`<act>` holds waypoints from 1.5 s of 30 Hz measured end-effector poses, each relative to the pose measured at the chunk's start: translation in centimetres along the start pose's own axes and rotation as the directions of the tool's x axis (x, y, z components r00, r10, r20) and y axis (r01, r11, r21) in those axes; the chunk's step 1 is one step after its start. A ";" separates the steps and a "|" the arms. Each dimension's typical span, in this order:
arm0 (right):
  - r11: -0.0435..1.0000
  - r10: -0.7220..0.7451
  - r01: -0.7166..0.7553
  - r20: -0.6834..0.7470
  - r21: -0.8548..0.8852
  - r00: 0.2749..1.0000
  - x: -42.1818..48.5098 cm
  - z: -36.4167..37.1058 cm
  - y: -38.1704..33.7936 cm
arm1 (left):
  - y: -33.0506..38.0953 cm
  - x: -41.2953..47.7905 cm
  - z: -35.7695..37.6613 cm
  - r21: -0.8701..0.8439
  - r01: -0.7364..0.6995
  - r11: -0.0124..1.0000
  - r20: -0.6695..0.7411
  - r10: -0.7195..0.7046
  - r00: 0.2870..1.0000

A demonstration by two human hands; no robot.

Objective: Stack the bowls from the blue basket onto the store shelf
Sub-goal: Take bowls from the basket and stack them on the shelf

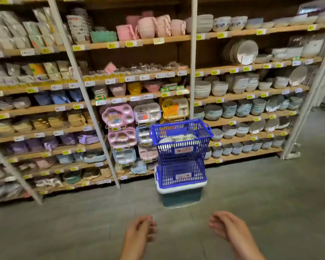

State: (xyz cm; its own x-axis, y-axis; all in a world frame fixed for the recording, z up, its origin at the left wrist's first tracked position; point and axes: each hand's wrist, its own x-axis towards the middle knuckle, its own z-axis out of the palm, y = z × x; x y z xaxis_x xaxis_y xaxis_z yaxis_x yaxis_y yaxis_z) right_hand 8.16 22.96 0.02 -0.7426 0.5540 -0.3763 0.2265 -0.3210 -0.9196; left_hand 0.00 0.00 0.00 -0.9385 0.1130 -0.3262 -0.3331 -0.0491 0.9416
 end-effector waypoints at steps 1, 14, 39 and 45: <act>0.998 -0.014 0.015 0.019 -0.059 1.000 1.1 0.6 0.3 | 0.2 1.0 0.1 0.023 -0.018 1.000 -0.037 0.019 0.999; 0.974 -0.001 0.028 0.117 -0.225 0.993 6.1 -1.5 -0.1 | 1.4 5.2 4.3 0.182 -0.007 0.983 -0.044 0.016 0.999; 0.835 0.042 0.028 0.114 -0.549 0.993 45.8 19.1 -11.4 | 14.1 50.2 12.3 0.400 0.017 0.917 0.114 -0.068 0.991; 0.799 0.085 0.038 0.175 -0.600 0.981 56.2 24.4 -12.7 | 13.9 60.7 15.2 0.561 0.027 0.827 0.045 -0.063 0.997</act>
State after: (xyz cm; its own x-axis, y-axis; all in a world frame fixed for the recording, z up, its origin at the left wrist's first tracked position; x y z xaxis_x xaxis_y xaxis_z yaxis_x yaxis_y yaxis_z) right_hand -51.85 39.41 -6.74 -0.8197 0.3813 -0.4275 0.5308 0.2249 -0.8171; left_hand -60.26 21.31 -5.44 -0.9106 0.1602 -0.3809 -0.2505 0.5190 0.8172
